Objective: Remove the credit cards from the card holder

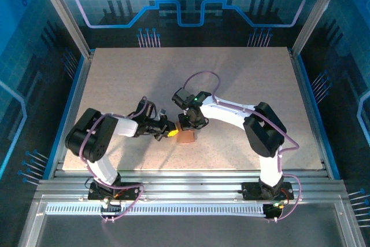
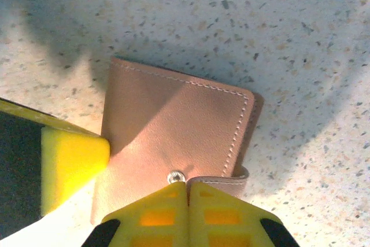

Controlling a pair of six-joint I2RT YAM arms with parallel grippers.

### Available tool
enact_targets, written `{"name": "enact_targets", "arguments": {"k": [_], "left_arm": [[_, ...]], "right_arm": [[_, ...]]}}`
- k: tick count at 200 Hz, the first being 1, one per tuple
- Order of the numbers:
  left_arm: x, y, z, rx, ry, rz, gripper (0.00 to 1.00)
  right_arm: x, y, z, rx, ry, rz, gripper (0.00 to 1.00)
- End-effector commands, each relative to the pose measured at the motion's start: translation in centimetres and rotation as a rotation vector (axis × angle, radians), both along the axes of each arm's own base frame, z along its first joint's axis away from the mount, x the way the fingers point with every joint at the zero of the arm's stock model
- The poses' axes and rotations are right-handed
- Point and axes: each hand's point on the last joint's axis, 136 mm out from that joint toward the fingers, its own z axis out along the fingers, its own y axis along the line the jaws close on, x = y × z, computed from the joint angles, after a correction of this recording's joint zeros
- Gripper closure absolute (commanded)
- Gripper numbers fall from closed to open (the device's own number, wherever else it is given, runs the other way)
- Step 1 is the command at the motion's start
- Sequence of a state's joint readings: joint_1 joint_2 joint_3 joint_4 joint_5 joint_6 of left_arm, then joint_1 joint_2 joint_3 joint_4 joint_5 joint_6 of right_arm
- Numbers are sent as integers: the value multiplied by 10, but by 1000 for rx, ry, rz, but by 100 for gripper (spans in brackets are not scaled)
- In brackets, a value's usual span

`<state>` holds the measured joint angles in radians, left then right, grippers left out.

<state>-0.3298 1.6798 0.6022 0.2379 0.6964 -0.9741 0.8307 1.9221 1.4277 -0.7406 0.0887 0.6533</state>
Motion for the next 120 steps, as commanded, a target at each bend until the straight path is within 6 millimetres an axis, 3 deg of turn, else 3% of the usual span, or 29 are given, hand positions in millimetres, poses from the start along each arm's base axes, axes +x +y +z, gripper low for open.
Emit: {"name": "enact_targets", "arguments": {"k": [1,46,79,120], "left_arm": [[1,17,18,138,-45,-24,90],[0,27,47,251,-120,-90,75],[-3,24,50,273,-132,-117,70],[-4,25,52,273,-136,-98,68]], "right_arm": [[-4,9,20,89,-6,-6,98],[-8,10,29,141,-16,-20,98],[-13,11,34,225,-20,-41,99],[-14,3,54,252,-65,-56,99]]}}
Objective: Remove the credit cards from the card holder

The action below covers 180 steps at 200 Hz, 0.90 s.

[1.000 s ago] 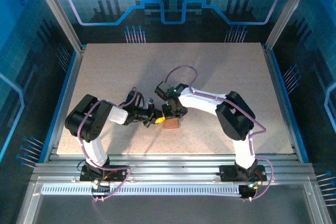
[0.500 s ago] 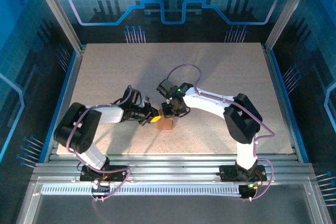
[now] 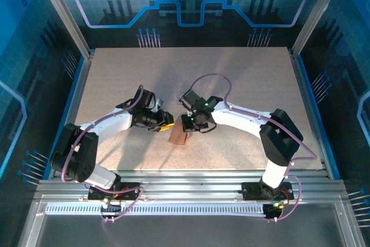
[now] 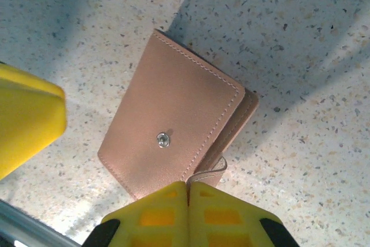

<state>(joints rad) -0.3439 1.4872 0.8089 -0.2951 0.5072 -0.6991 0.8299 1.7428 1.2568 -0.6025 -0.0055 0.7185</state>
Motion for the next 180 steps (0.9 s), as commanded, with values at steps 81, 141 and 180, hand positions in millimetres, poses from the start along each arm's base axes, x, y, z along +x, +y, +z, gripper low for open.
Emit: {"name": "enact_targets", "arguments": {"k": [81,141,180], "left_arm": [[-4,13,14,53,-50,27,67],[-4,26,23,57,-74,71,66],[-7,28,22,47,-66,66,66]], "right_arm": [[5,-1,67,104,-97,-3,99],[3,18,82,134,-114,37,99],[2,32,78,132,-102,57,99]]}}
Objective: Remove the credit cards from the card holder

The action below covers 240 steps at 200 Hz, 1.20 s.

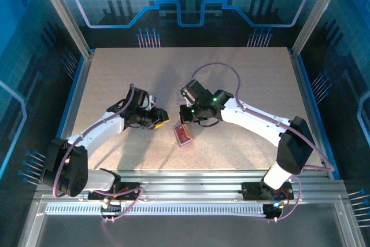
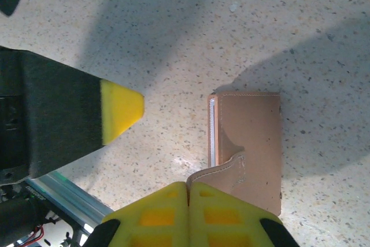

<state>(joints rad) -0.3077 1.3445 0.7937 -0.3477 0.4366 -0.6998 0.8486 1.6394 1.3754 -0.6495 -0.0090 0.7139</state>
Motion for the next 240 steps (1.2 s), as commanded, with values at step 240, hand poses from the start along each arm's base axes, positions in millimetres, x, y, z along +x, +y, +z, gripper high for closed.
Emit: {"name": "enact_targets", "arguments": {"k": [240], "left_arm": [[-19,-108,-34,-51,110,-261,71]], "right_arm": [[-20,-82,-44,-142,42,-135,83]]}}
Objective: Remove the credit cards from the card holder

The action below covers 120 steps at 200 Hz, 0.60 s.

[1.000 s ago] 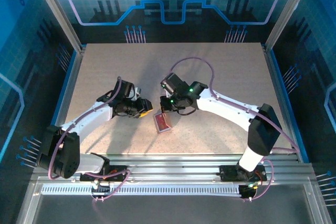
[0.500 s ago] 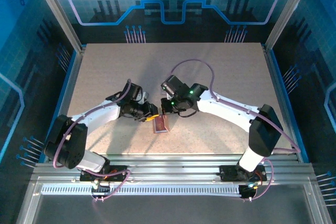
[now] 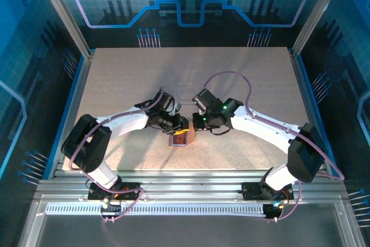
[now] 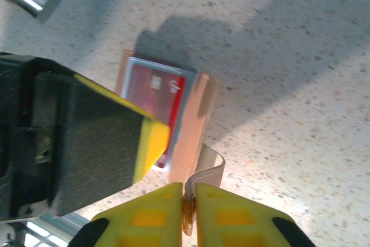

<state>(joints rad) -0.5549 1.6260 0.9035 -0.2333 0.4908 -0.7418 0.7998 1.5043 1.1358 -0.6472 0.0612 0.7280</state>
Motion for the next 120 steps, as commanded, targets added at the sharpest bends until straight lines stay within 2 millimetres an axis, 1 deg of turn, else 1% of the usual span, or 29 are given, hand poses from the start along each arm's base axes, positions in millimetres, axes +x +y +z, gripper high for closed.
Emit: {"name": "enact_targets", "arguments": {"k": [1,23,43,76,87,96,120], "left_arm": [[0,-14,2,-25,15,-16,71],[0,-17,-6,-30,28,-10,72],[0,-17,-15,-31,44,-1,73],[0,-19,-20,-45,59,7,74],[0,-19,-20,-43,59,7,76],[0,-19,-21,-42,62,6,77],[0,-19,-24,-38,67,5,79]], "right_arm": [[-3,-19,-5,-30,10,-40,83],[-4,-24,-4,-32,7,-48,76],[-5,-30,1,-48,-2,-57,70],[-8,-29,24,-7,-32,-53,64],[-8,-25,31,28,-40,-52,63],[-8,-17,36,75,-42,-43,63],[-12,14,43,230,-10,11,63]]}}
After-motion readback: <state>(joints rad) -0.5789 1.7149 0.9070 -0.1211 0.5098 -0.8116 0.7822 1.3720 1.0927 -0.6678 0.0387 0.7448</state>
